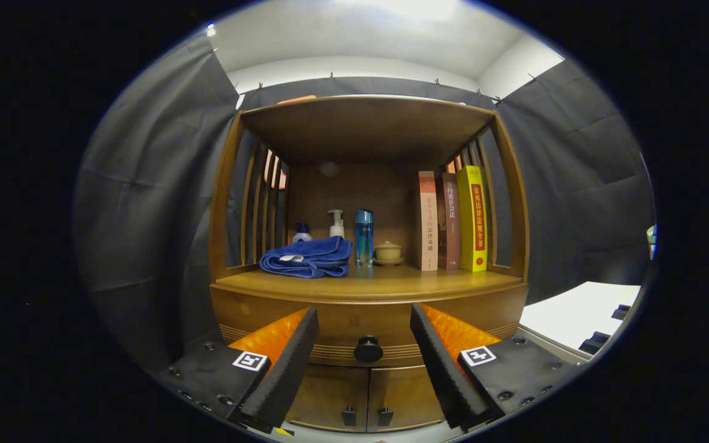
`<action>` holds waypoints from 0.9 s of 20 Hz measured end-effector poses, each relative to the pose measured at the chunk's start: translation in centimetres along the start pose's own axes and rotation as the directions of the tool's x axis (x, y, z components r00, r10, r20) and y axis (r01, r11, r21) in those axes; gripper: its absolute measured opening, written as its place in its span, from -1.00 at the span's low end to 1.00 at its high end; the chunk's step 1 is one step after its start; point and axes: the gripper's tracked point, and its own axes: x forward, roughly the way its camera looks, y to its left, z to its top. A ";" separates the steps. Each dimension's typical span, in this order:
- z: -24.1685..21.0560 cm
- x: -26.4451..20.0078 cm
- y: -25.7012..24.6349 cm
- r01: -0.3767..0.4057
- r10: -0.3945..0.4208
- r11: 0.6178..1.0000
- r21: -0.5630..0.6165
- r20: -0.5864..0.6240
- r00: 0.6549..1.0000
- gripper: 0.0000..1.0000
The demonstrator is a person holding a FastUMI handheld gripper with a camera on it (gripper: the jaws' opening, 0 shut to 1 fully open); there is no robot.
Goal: Pull open the drawer, take out the items inside it, and place them on the countertop above the cabinet.
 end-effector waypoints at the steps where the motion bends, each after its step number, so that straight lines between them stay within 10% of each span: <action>1: -0.3 0.2 0.2 0.000 0.000 1.000 0.003 -0.005 1.000 0.96; 18: 6.8 -3.3 -2.3 0.058 -0.057 0.998 -0.014 0.062 0.996 0.97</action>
